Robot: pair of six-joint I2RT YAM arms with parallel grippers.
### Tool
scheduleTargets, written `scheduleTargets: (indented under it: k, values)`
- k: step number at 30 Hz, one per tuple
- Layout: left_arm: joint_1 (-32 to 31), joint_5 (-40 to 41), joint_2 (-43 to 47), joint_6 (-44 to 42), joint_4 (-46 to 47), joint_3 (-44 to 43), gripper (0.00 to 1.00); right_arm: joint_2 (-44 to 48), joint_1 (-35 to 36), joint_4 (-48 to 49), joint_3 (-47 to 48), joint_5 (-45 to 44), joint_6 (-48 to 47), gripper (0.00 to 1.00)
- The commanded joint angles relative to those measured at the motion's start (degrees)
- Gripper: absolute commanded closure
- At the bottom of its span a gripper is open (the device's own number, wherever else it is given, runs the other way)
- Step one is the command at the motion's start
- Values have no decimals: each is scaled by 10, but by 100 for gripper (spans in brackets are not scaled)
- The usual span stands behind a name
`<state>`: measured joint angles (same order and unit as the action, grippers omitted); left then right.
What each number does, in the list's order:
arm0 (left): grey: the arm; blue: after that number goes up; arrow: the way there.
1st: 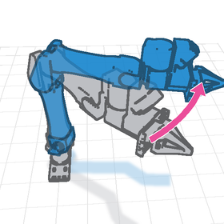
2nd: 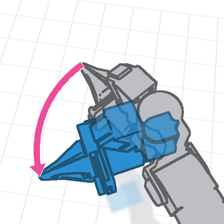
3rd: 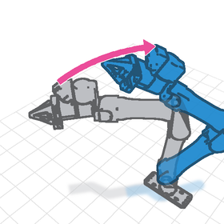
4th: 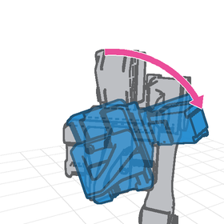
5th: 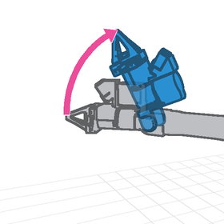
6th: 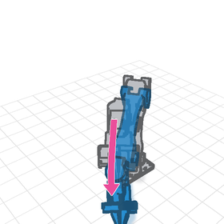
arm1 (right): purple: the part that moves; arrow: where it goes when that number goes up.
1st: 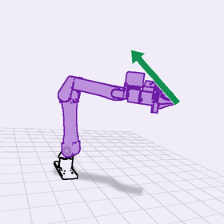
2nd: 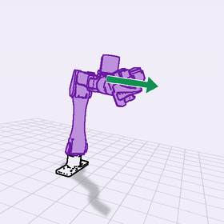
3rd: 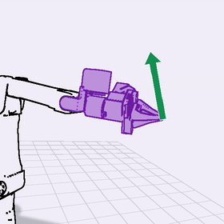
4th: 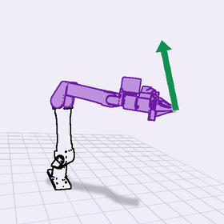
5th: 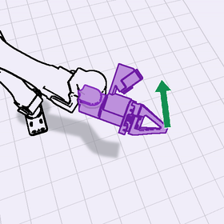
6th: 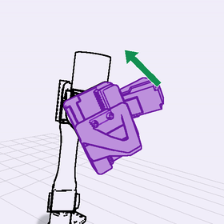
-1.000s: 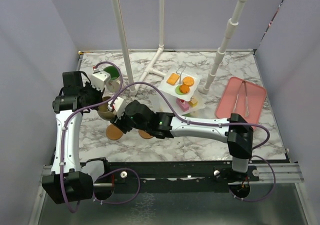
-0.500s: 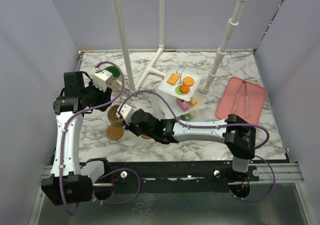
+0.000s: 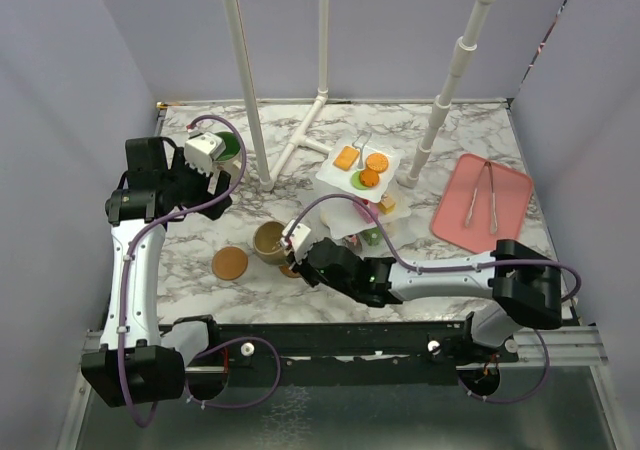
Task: Serve the afternoon tea
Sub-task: Place the cup on the coaster.
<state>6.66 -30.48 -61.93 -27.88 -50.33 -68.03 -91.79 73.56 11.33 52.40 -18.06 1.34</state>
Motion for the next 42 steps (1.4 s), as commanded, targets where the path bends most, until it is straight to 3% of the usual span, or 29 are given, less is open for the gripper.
scheduleTargets:
  k: [1,16,30,42]
  values:
    - [0,-13,-4,1,14,-10,18,46,11,120,-39,-40,27,100]
    - [0,12,-25,-29,8,-19,17,55,15,268,-192,-68,73,100]
    - [0,48,-49,-85,-6,-14,15,-14,15,344,-220,-17,52,100]
    - [0,59,-50,-98,-9,-13,14,45,16,439,-235,-25,-7,100]
